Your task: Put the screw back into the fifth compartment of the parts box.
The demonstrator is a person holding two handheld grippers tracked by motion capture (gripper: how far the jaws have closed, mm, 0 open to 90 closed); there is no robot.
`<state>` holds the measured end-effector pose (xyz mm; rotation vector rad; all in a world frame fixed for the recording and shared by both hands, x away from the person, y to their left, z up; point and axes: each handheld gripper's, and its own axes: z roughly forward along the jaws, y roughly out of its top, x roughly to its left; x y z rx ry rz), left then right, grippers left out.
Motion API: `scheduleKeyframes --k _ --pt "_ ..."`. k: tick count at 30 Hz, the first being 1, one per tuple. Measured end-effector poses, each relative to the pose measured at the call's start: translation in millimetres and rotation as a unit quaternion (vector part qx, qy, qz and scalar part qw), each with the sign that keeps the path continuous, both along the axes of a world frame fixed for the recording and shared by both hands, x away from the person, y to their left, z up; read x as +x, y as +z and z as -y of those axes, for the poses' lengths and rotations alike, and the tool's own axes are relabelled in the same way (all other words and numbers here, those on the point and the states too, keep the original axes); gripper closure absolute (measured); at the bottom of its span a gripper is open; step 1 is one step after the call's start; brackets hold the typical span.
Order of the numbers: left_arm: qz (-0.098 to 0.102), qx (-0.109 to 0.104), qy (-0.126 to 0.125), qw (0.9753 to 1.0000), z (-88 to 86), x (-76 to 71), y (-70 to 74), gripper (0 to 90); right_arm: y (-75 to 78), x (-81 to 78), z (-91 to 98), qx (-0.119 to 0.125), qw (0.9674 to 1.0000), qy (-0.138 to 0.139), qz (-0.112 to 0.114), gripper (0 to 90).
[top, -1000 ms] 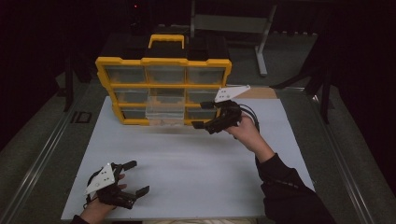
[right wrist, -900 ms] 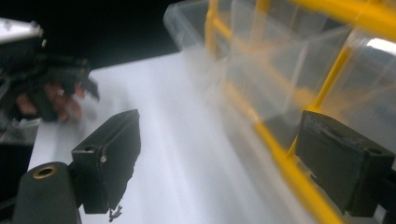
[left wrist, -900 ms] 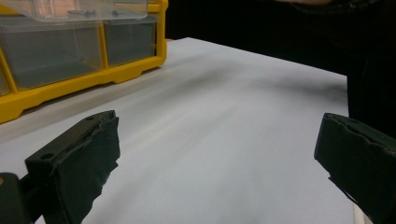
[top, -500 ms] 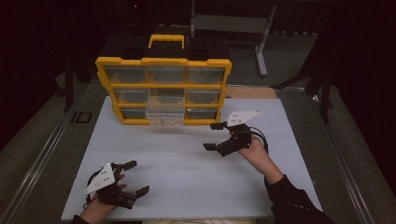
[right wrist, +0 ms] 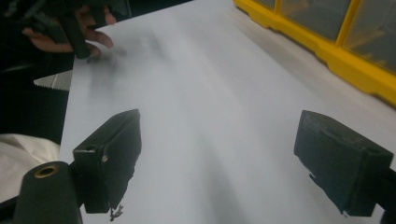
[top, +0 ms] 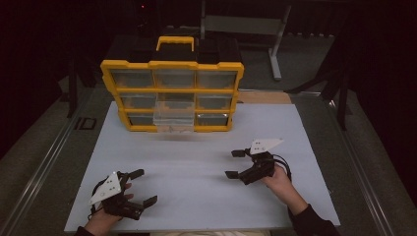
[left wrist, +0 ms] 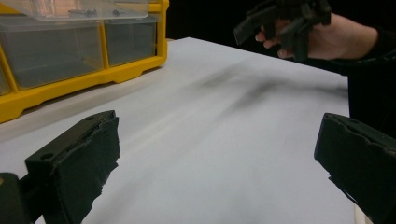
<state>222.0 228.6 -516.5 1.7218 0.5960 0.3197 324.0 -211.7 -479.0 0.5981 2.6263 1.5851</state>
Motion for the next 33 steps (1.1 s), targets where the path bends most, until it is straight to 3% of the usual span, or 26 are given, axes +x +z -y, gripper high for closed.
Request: scheduleKeyframes --k 4,11,33 --pt "0.0 0.0 0.0 1.0 0.4 -0.2 0.0 1.3 -8.6 -9.0 11.0 0.003 0.9999 -0.012 -0.009 14.7" --pt "0.001 0.001 0.0 1.0 0.3 -0.2 -0.1 1.3 -16.0 -18.9 32.1 0.001 0.9989 -0.046 0.0 14.7" --pt "0.001 0.001 -0.001 1.0 0.6 -0.4 0.0 1.4 -41.3 -43.6 86.7 -0.006 0.9938 -0.105 -0.034 14.7"
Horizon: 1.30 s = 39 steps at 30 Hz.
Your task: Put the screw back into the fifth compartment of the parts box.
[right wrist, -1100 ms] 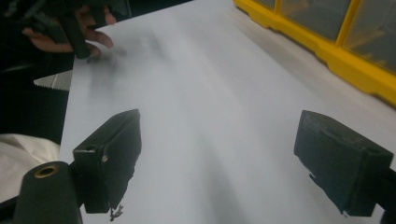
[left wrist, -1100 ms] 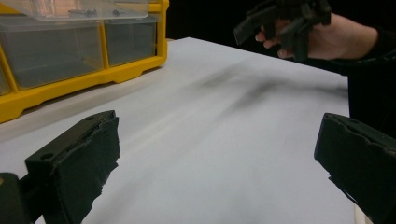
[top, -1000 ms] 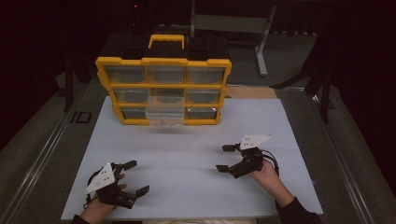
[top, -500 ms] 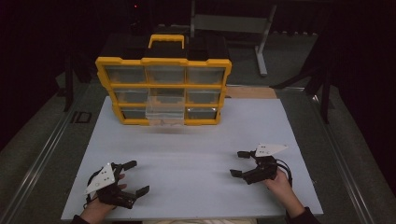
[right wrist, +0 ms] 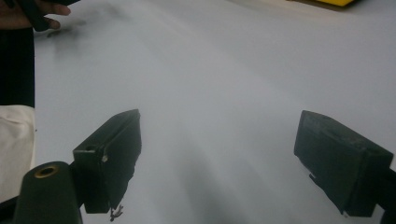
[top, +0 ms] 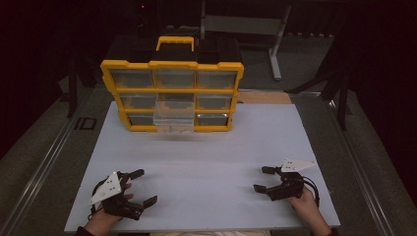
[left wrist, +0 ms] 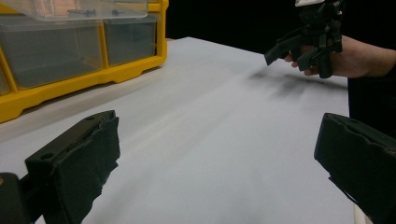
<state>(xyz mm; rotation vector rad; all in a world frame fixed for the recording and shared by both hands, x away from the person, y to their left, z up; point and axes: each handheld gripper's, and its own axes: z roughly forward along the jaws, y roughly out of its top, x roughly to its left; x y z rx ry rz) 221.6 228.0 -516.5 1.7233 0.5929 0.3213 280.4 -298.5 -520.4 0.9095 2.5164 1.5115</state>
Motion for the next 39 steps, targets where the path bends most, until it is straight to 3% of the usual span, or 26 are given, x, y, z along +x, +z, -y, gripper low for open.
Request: scheduleKeyframes --k 15,39 --pt "-0.002 0.002 0.0 1.0 -0.3 0.6 -0.3 1.3 -8.4 -12.9 24.6 -0.013 0.9994 -0.031 -0.006 14.6" --pt "-0.001 0.003 -0.001 1.0 -0.3 0.7 -0.6 1.3 -9.2 -12.5 25.5 -0.021 0.9992 -0.035 -0.003 14.7"
